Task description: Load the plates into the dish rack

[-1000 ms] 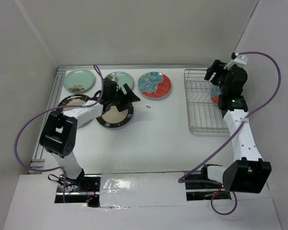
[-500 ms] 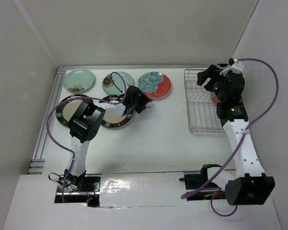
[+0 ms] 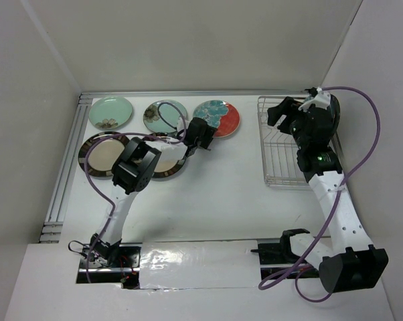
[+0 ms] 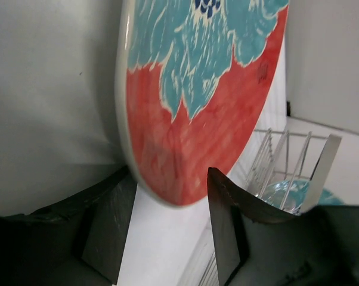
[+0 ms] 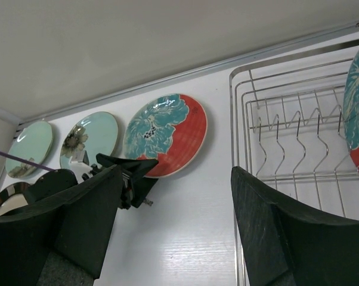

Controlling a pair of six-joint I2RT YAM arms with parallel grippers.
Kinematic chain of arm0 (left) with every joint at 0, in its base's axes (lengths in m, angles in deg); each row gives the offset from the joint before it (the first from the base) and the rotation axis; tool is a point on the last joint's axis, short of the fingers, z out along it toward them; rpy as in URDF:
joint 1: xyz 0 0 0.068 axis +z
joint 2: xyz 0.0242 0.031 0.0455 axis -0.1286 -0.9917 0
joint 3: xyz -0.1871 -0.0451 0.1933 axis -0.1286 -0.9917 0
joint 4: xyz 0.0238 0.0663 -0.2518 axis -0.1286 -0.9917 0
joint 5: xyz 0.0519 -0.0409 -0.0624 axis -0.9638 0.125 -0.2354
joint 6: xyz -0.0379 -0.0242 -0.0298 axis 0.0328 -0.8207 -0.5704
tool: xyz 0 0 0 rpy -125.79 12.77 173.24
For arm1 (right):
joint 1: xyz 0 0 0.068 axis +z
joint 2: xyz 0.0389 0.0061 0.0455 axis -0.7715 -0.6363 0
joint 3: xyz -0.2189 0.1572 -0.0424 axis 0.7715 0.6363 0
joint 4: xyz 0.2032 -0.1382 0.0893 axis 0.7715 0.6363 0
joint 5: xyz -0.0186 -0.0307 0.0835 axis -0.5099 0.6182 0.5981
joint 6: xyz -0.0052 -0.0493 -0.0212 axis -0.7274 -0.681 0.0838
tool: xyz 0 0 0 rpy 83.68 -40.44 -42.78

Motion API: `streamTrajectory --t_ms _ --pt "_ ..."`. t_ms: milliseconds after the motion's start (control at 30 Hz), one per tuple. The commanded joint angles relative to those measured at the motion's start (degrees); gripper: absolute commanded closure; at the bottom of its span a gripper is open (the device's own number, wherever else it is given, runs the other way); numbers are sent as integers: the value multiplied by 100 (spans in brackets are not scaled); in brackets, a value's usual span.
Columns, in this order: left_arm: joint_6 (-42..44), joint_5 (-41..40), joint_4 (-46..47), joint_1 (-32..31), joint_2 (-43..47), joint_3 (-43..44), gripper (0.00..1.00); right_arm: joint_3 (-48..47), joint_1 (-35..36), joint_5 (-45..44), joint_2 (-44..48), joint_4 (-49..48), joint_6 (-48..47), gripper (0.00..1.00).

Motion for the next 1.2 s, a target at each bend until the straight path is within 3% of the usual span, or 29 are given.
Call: streamTrajectory --t_ms 0,100,233,267,367,533,867,1167 --pt "-463 -495 -406 -41 -393 215 39 3 120 -293 266 -40 -51 20" --pt "-666 -636 -406 -41 -525 355 44 64 172 -293 266 -40 -51 20" --pt "-842 -636 -459 -41 -587 356 61 126 225 -346 266 -40 -51 20" --pt "-842 -636 -398 -41 -587 356 70 126 225 -407 266 -40 -51 19" --pt "-895 -636 -258 -41 -378 66 87 178 225 -478 319 12 -104 20" --pt "-710 -636 305 -41 237 -680 100 178 225 -408 267 12 -209 19" --pt "774 22 2045 90 2355 -2640 100 -542 225 1101 -498 504 -465 13" --pt "1583 1955 3038 513 4095 -3845 100 -578 225 2272 -1113 426 -289 10"
